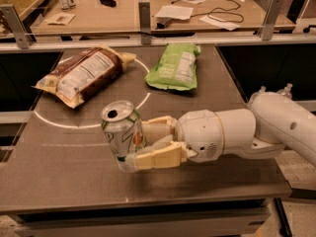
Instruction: Place 7up can upright
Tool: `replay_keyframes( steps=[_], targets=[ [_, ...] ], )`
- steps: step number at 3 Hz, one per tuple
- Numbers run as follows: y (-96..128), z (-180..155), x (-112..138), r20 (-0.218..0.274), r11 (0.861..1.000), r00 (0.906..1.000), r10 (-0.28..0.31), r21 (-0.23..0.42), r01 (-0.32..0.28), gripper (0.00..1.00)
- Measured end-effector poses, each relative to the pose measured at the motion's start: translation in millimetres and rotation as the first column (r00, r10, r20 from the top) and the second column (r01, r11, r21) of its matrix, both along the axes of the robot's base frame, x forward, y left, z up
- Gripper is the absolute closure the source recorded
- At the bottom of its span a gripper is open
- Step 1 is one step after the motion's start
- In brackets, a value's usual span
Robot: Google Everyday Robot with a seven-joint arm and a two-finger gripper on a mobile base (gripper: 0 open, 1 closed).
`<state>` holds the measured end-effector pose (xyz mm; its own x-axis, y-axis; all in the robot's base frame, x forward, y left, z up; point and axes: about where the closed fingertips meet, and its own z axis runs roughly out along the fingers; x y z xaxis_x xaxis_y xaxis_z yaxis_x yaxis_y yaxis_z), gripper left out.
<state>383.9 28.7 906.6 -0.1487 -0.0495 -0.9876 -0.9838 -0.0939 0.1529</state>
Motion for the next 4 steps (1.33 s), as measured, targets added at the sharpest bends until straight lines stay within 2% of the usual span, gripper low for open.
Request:
replay_keyframes(
  steps=[1, 2, 4],
  targets=[
    [12, -21, -6, 0.037, 0.999, 0.9991, 0.022, -0.046, -0.02, 1.0],
    [17, -35, -9, 0.062, 0.997, 0.9979, 0.02, -0.077, -0.016, 1.0],
    [20, -52, -16, 0.078, 0.995, 0.997, 0.005, -0.095, 0.003, 1.0]
  ],
)
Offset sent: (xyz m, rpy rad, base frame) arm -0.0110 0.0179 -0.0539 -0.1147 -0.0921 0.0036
